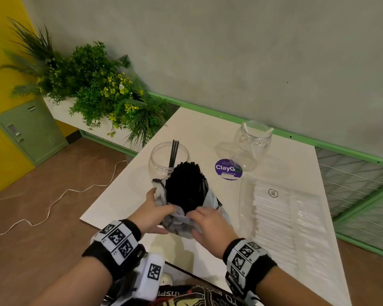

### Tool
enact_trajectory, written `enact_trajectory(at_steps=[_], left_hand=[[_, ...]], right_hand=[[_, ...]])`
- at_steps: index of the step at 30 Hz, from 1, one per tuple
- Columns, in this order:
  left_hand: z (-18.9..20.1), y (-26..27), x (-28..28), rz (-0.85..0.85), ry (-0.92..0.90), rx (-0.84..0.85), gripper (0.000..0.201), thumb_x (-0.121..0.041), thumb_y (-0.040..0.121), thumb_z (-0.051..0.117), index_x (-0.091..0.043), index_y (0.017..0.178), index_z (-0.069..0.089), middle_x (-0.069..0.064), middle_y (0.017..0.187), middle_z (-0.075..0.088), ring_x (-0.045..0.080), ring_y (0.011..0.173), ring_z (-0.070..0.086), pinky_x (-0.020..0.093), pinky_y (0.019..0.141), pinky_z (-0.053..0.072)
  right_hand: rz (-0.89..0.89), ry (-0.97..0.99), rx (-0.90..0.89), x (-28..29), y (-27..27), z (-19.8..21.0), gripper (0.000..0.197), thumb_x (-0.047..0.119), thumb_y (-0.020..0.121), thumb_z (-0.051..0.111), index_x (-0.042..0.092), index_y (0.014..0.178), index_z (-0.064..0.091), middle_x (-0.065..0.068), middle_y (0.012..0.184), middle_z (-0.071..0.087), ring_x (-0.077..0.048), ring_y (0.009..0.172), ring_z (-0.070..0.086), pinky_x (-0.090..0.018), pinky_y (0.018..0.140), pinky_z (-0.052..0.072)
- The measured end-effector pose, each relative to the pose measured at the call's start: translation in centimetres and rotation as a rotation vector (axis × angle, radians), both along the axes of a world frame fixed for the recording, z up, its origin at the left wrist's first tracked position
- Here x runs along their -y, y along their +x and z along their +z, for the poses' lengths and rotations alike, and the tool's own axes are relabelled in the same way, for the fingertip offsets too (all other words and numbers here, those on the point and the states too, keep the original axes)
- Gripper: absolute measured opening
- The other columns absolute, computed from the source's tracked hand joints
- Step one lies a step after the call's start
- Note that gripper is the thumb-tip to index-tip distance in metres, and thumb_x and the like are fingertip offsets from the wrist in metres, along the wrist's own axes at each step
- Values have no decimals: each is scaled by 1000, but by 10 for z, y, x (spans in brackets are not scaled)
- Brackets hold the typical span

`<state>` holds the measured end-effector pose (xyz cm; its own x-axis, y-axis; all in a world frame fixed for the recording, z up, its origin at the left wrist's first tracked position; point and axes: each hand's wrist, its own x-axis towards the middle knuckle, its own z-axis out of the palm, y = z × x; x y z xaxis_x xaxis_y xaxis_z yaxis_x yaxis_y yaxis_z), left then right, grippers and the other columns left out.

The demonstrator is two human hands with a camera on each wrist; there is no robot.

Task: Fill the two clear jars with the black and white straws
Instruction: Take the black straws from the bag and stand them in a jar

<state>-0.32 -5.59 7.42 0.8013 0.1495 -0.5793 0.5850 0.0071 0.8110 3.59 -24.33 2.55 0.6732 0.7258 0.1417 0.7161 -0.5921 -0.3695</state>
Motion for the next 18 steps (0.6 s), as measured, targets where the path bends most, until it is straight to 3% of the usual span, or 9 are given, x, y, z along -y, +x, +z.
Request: enact_trajectory(at_steps=[2, 5, 7, 10, 13, 15, 18], left_hand=[[-1, 3, 1, 13, -18, 32, 76, -1, 85, 59, -27, 144, 18, 13, 125, 52, 31, 102, 63, 42, 76, 59], [-1, 8, 4, 27, -35, 69, 72, 8, 84, 55, -23, 141, 23, 21, 124, 50, 31, 97, 62, 40, 73, 59], [0, 9, 8, 9, -5, 100, 71, 11, 83, 53, -20, 141, 25, 24, 120, 51, 27, 87, 62, 34, 66, 60], [0, 10, 10, -39, -3, 128, 72, 12, 79, 52, -20, 139, 28, 28, 123, 49, 27, 91, 59, 35, 69, 59], [5, 8, 13, -102, -18, 128, 72, -1, 62, 55, -21, 128, 35, 28, 122, 49, 29, 96, 57, 40, 76, 57], [6, 9, 16, -110, -21, 115, 67, -7, 66, 64, -23, 126, 37, 21, 119, 55, 27, 94, 61, 43, 78, 57], [0, 12, 16, -74, 70, 125, 60, -31, 70, 76, -27, 121, 44, 10, 112, 64, 26, 96, 67, 49, 72, 59]], right_hand=[[8, 45, -171, 6, -1, 3, 34, 21, 86, 57, 12, 118, 62, -7, 106, 61, -21, 99, 54, -28, 87, 40], [-109, 281, -275, 7, 3, 13, 30, 23, 87, 51, 11, 110, 65, -1, 101, 58, -13, 94, 54, -20, 85, 39], [-232, 356, -226, 6, 10, 15, 23, 17, 87, 55, 13, 109, 59, 2, 101, 52, -12, 90, 54, -27, 84, 46], [-265, 215, -174, 1, 17, 16, 45, 19, 83, 68, 13, 124, 50, 0, 119, 46, -18, 106, 52, -33, 95, 46], [-257, 49, -175, -6, 19, 17, 59, 26, 80, 71, 14, 131, 43, -4, 127, 48, -21, 119, 45, -33, 100, 41], [-274, -3, -166, -10, 18, 18, 57, 26, 80, 70, 15, 128, 42, -5, 124, 54, -22, 118, 43, -35, 96, 43], [-266, -26, -139, -14, 18, 16, 54, 25, 80, 67, 17, 125, 40, -4, 118, 59, -22, 115, 42, -35, 89, 45]])
